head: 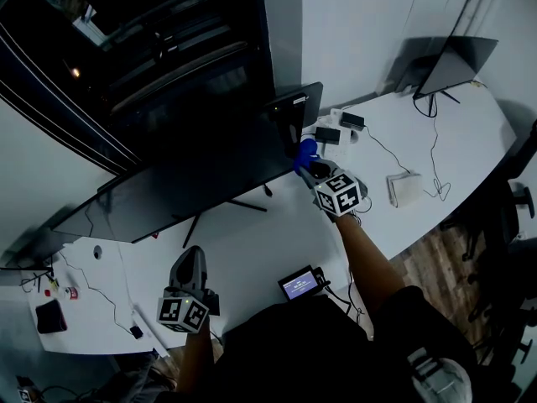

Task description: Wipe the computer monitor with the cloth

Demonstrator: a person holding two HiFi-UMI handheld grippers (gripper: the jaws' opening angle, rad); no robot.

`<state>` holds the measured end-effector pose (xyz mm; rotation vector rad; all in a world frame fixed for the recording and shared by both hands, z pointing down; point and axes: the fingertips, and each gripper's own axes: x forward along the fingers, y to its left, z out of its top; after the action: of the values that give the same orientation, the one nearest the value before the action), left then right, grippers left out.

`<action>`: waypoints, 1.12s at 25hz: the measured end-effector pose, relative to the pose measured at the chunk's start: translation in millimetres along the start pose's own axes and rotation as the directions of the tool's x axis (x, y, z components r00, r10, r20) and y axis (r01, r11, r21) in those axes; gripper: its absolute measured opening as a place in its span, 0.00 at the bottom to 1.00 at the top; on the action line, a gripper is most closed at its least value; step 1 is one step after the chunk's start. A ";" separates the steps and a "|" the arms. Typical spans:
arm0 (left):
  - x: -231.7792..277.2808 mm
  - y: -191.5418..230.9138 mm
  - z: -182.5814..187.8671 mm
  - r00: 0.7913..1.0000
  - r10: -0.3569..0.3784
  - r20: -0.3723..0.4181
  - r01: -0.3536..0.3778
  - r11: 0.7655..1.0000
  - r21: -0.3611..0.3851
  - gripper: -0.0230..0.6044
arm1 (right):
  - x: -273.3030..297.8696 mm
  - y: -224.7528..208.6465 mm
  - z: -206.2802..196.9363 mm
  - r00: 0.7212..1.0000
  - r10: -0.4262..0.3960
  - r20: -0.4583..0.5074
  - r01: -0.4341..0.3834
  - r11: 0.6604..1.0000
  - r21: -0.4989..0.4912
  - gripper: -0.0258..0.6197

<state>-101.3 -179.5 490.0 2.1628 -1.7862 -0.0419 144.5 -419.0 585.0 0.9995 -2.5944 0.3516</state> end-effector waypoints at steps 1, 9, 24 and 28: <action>-0.1 0.8 -0.2 1.000 0.000 -0.001 0.000 1.000 0.000 0.03 | 1.6 -0.5 -2.4 1.000 0.001 -0.005 -0.001 1.000 0.008 0.14; -1.0 5.7 -1.8 1.000 0.004 -0.004 -0.004 1.000 -0.005 0.03 | 14.2 -7.8 -19.2 1.000 0.016 -0.007 -0.015 0.987 0.159 0.14; -6.9 9.2 -6.7 1.000 0.027 -0.008 -0.027 1.000 -0.017 0.03 | 30.9 -22.3 -58.3 1.000 -0.024 0.004 0.020 0.886 0.464 0.14; -8.3 9.9 -6.4 1.000 0.028 -0.006 -0.029 0.999 -0.019 0.03 | 35.4 -19.2 -65.9 1.000 -0.013 0.019 0.000 0.832 0.555 0.14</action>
<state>-111.0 -171.6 497.2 2.1218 -1.8058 -0.0460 147.6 -431.5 661.2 1.1869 -2.5518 1.1530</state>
